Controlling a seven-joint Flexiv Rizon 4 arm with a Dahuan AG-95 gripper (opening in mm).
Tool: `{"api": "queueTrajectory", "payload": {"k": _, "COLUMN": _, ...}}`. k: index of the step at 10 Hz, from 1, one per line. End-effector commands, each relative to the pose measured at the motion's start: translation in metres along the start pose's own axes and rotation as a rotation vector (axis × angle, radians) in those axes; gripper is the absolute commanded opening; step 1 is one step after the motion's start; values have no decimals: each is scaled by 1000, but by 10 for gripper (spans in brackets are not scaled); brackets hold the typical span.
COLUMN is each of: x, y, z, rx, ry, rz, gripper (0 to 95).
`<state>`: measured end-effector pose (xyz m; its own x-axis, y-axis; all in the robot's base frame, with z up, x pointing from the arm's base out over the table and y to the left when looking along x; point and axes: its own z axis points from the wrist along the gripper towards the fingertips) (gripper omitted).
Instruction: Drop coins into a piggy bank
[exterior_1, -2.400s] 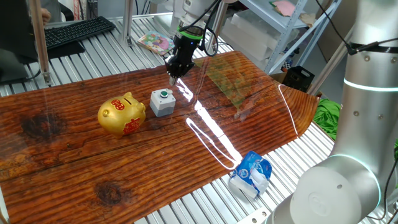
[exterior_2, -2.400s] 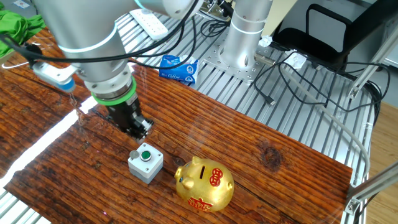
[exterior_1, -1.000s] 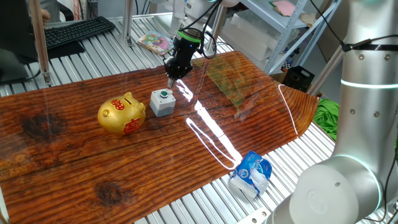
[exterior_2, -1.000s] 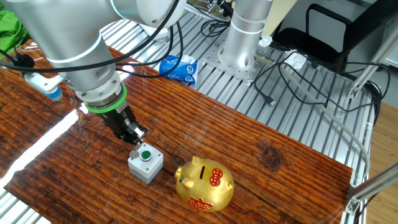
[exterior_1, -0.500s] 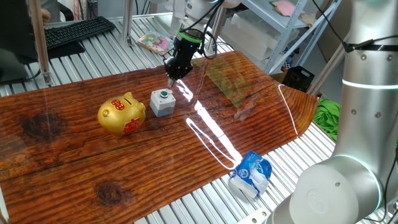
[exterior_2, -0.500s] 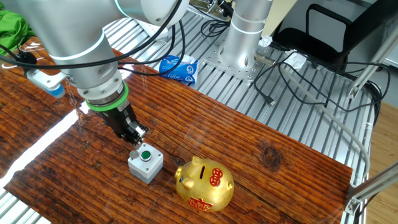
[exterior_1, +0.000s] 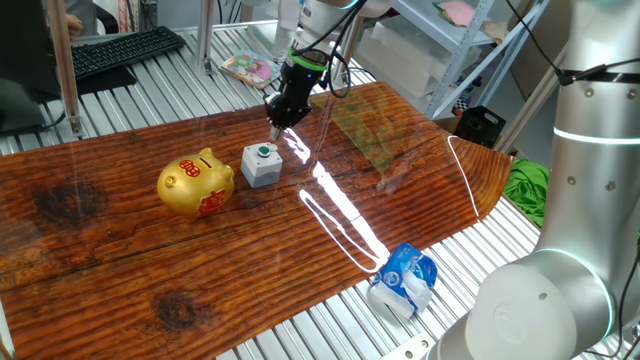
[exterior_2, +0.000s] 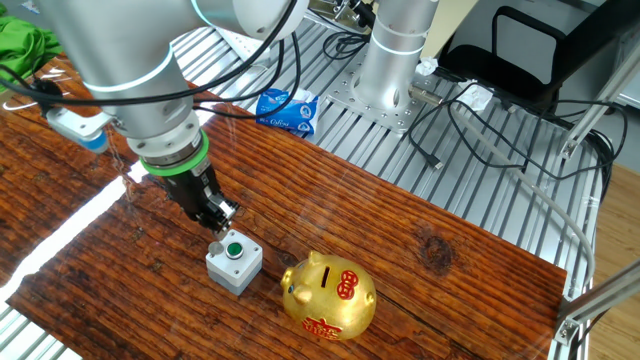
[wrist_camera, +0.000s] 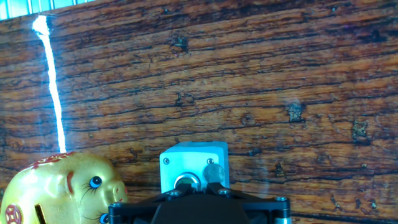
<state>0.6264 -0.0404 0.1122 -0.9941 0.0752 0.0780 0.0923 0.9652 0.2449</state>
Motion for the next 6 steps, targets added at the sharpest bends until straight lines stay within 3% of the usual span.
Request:
{"api": "queueTrajectory", "payload": {"k": 1, "x": -4, "y": 0, "z": 0, "rx": 1, "ry": 2, "rz": 29, "gripper": 0}}
{"api": "queueTrajectory", "payload": {"k": 6, "x": -4, "y": 0, "z": 0, "rx": -3, "ry": -5, "rz": 52, "gripper": 0}}
